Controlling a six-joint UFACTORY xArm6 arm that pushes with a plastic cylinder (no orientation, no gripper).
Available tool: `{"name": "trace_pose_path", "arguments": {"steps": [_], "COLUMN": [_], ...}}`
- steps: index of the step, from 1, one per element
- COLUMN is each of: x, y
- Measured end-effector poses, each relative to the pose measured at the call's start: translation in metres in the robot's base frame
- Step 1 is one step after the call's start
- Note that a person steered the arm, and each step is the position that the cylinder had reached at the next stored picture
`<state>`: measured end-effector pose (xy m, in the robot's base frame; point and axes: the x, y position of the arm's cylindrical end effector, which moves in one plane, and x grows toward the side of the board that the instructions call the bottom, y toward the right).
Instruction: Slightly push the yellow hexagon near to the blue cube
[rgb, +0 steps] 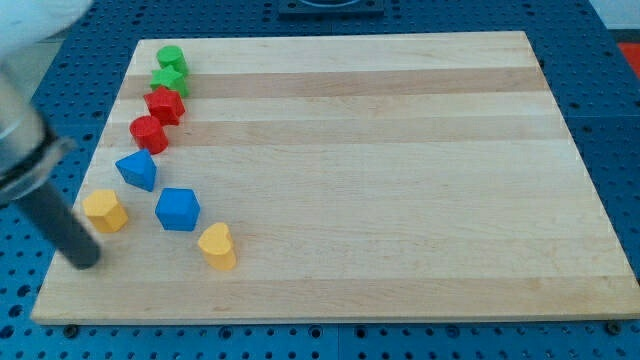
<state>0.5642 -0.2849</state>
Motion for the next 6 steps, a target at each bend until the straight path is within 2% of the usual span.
{"name": "trace_pose_path", "arguments": {"steps": [1, 3, 4, 5, 6], "x": [-0.003, -0.075, -0.067, -0.061, -0.023], "y": [-0.019, -0.002, 0.018, 0.006, -0.014]}}
